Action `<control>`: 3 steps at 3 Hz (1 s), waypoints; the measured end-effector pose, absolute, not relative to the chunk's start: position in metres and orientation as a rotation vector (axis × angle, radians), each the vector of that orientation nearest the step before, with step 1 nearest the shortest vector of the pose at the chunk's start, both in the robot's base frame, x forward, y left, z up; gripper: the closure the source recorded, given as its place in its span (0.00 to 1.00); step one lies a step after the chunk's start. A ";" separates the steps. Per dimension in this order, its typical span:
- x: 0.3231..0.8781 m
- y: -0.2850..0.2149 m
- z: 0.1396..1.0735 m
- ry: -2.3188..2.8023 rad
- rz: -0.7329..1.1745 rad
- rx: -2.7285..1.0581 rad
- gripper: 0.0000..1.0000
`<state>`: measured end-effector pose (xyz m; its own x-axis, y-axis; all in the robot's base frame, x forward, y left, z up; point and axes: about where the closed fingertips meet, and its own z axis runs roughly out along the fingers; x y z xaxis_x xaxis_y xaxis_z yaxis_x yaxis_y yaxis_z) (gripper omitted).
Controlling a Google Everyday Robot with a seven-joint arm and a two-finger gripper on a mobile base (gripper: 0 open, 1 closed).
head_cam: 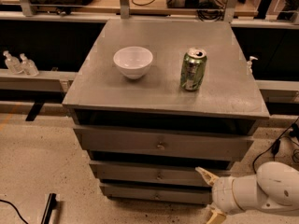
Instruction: Open middle drawer
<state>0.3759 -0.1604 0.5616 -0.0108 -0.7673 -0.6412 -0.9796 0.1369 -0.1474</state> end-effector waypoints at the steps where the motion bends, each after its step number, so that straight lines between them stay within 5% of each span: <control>1: 0.389 -0.181 0.523 1.904 0.443 -1.664 0.00; 3: 0.424 -0.199 0.471 1.927 0.375 -1.677 0.00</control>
Offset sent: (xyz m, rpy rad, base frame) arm 0.0497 -0.0441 -0.1123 -0.0939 0.0273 -0.0696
